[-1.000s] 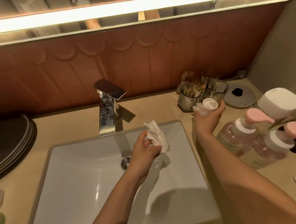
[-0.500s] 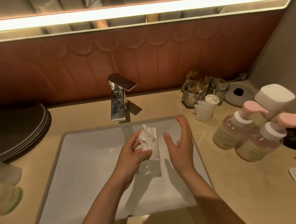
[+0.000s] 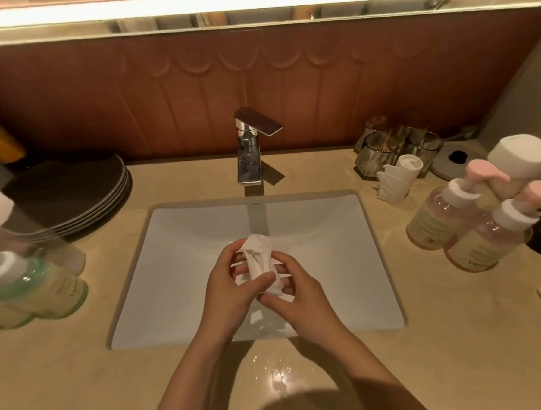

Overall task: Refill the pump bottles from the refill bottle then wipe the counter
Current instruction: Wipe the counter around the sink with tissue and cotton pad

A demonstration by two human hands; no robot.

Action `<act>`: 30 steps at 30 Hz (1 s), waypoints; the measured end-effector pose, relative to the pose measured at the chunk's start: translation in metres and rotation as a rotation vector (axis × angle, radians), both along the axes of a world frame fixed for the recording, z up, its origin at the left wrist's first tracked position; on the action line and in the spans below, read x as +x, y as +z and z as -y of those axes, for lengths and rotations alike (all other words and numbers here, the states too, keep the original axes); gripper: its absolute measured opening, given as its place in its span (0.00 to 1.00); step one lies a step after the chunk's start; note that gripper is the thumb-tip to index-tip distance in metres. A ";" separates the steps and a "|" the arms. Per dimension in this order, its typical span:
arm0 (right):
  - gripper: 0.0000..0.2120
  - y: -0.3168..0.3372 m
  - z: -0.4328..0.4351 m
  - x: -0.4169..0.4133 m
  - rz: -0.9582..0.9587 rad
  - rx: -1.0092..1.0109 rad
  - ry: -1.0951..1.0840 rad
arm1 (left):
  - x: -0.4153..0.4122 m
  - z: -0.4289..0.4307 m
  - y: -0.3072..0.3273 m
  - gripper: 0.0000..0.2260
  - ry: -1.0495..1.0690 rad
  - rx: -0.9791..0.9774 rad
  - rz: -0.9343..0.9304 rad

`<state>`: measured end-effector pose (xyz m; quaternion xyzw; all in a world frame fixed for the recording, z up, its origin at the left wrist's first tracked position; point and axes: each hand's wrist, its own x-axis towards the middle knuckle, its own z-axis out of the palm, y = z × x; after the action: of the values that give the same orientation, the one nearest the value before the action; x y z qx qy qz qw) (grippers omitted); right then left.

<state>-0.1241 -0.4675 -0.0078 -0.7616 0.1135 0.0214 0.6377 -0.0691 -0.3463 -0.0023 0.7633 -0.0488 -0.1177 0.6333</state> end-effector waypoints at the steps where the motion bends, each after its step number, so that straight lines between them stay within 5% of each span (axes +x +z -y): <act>1: 0.25 0.001 0.000 -0.001 0.006 -0.012 -0.019 | -0.001 -0.001 0.002 0.27 0.003 0.006 0.019; 14: 0.05 0.007 -0.009 -0.009 0.113 -0.012 -0.173 | -0.007 -0.016 0.009 0.23 0.090 -0.021 0.084; 23: 0.10 0.004 0.005 0.003 0.130 -0.049 -0.322 | -0.001 -0.028 0.013 0.06 0.094 -0.097 -0.092; 25: 0.10 0.008 0.009 0.006 0.098 0.067 -0.376 | 0.002 -0.031 0.010 0.13 0.061 -0.064 -0.119; 30: 0.13 0.022 0.006 0.010 -0.129 0.849 -0.416 | 0.001 -0.026 0.005 0.14 0.114 -0.062 -0.166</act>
<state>-0.1145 -0.4738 0.0143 -0.3918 0.2841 -0.0152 0.8749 -0.0677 -0.3207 0.0031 0.7325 0.0434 -0.1428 0.6643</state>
